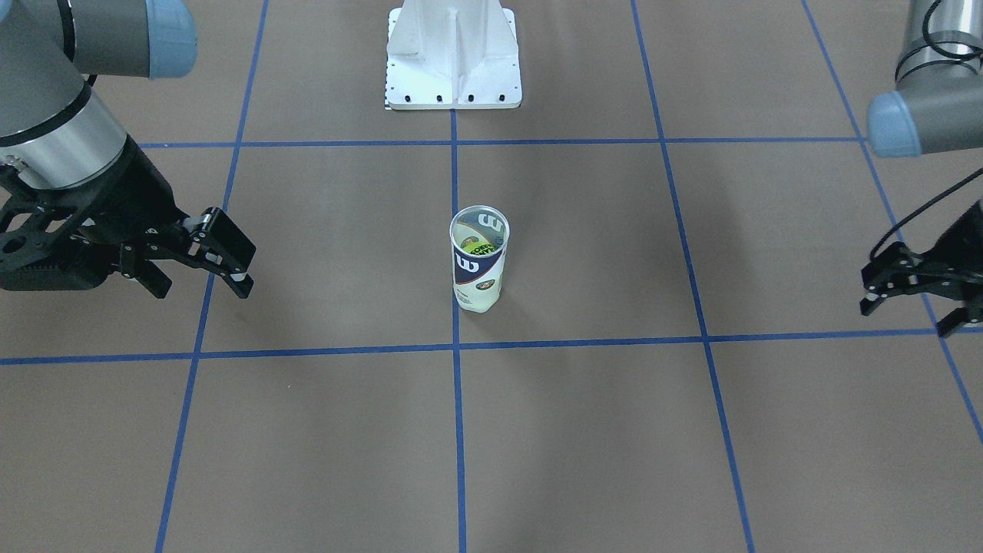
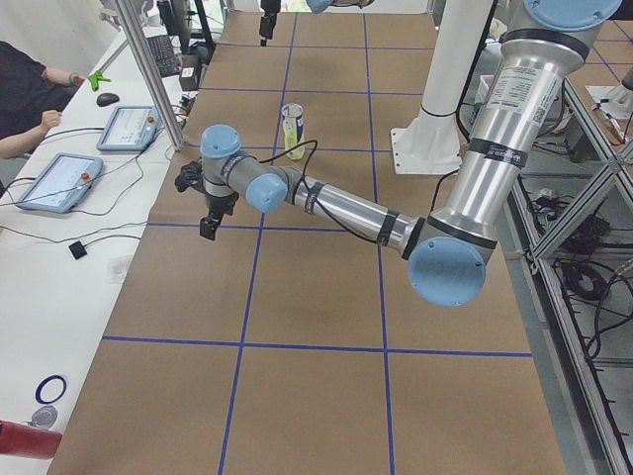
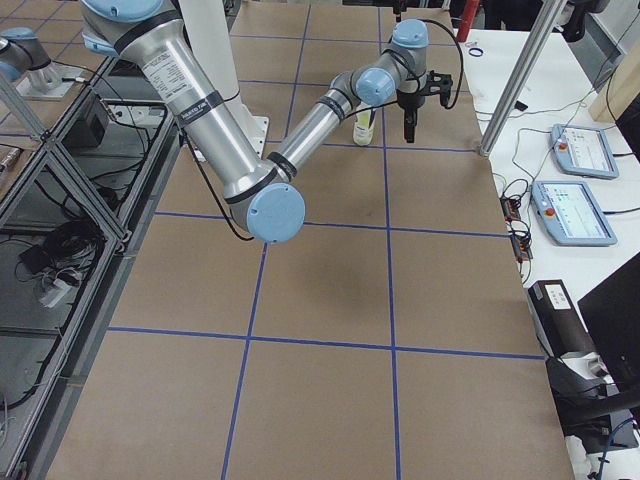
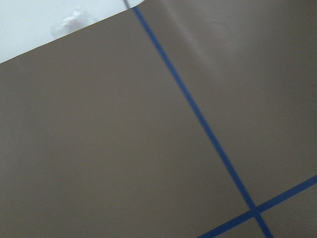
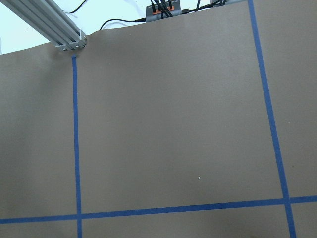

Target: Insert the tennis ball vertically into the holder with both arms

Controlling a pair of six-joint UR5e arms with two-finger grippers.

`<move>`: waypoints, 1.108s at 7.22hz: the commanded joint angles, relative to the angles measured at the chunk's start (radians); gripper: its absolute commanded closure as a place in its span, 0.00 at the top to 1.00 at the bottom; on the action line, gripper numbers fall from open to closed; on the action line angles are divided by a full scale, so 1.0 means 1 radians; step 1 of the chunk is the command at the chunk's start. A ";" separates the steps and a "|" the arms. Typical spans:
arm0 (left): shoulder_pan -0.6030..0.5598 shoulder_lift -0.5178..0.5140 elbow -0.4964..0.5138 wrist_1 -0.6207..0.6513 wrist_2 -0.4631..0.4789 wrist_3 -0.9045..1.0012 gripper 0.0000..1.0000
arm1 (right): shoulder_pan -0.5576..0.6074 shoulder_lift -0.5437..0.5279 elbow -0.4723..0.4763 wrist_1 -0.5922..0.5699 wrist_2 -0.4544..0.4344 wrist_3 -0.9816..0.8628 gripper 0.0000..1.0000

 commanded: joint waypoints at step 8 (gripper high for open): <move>-0.280 0.077 0.012 0.337 -0.135 0.543 1.00 | 0.394 -0.321 -0.131 0.036 0.196 -0.749 0.99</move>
